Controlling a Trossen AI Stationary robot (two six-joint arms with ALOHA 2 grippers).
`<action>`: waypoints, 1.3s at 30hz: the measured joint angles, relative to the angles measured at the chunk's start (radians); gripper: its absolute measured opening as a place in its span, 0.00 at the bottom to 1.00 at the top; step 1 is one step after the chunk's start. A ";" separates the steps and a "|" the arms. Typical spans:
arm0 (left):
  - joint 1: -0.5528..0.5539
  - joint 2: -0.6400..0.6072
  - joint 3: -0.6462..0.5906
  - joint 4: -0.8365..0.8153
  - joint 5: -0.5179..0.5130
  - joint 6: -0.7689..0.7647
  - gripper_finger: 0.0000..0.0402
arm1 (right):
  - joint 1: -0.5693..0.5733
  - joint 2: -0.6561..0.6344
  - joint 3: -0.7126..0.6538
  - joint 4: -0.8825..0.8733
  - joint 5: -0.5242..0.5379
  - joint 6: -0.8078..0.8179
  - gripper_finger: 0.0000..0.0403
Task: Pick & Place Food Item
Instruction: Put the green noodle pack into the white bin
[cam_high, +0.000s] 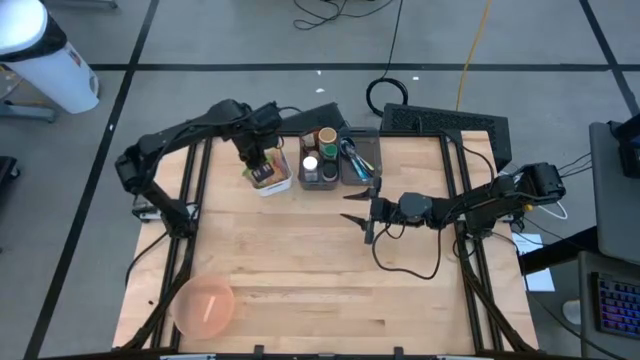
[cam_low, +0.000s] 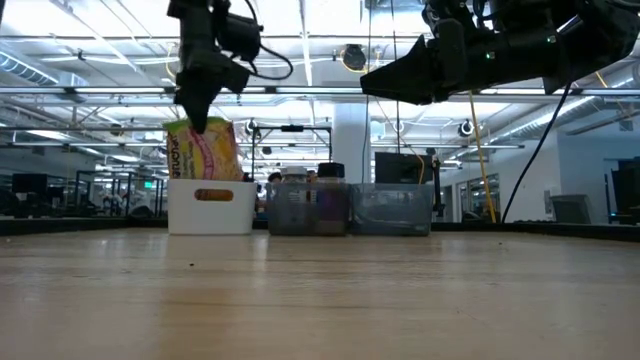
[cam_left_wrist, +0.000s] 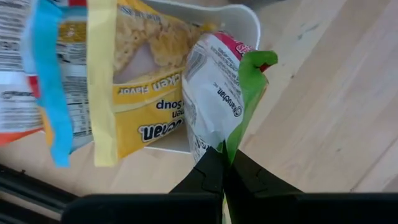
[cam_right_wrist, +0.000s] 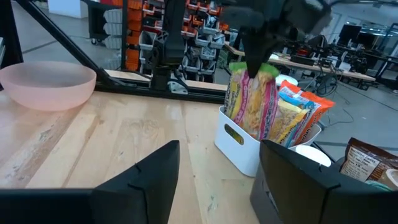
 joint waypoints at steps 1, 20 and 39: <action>0.004 0.012 0.000 -0.005 0.001 0.005 0.01 | 0.000 0.000 0.000 0.000 0.000 0.000 0.53; 0.018 0.203 0.004 0.051 0.051 0.049 0.03 | -0.001 0.000 0.000 -0.008 0.000 -0.019 0.53; 0.023 0.208 0.004 0.081 0.041 0.044 0.34 | -0.021 0.000 0.000 -0.036 0.000 -0.010 0.53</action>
